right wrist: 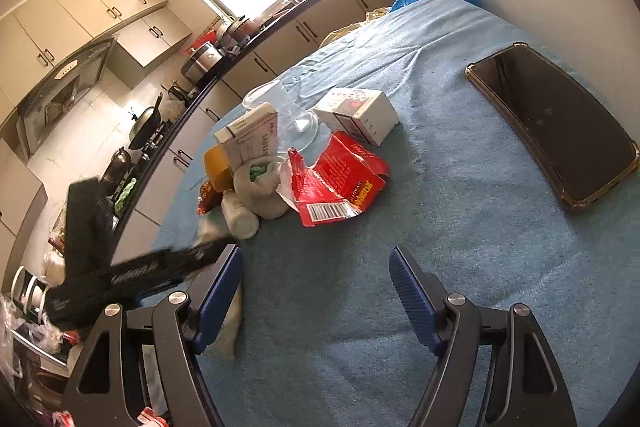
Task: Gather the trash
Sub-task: 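Grasp the white-and-red paper bag with the left tool while the right tool grasps the red torn packet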
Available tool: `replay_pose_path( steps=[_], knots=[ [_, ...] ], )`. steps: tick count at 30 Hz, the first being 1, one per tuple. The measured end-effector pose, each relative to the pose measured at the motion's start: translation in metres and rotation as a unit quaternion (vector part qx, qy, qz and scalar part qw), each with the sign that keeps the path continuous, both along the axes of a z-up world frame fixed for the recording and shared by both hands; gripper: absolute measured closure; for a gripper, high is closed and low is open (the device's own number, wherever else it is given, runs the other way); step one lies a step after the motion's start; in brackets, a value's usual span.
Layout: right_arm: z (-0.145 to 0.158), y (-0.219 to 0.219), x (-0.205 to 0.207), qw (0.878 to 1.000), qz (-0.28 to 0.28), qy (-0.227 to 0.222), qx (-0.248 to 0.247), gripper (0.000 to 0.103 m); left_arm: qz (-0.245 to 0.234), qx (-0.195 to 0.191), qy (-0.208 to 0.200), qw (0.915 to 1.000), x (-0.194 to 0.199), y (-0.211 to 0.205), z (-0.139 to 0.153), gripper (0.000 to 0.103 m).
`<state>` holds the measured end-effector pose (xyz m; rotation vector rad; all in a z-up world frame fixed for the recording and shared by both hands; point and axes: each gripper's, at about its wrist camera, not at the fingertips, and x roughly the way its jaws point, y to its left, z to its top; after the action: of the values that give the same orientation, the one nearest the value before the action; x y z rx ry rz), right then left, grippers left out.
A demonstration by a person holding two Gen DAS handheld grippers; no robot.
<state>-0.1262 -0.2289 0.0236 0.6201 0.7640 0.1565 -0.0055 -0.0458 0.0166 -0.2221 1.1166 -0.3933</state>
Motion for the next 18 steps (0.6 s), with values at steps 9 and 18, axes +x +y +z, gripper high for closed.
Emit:
replay_pose_path(
  steps=[9, 18],
  knots=[
    [-0.004, 0.011, 0.004, 1.0, 0.005, 0.019, -0.012, 0.023, -0.043, 0.023, -0.03, 0.9984, -0.044, 0.041, 0.015, 0.067],
    [0.015, 0.042, 0.046, 0.988, 0.023, 0.024, -0.148, 0.023, -0.041, -0.013, -0.016, 0.9989, -0.06, 0.047, 0.002, 0.056]
  ],
)
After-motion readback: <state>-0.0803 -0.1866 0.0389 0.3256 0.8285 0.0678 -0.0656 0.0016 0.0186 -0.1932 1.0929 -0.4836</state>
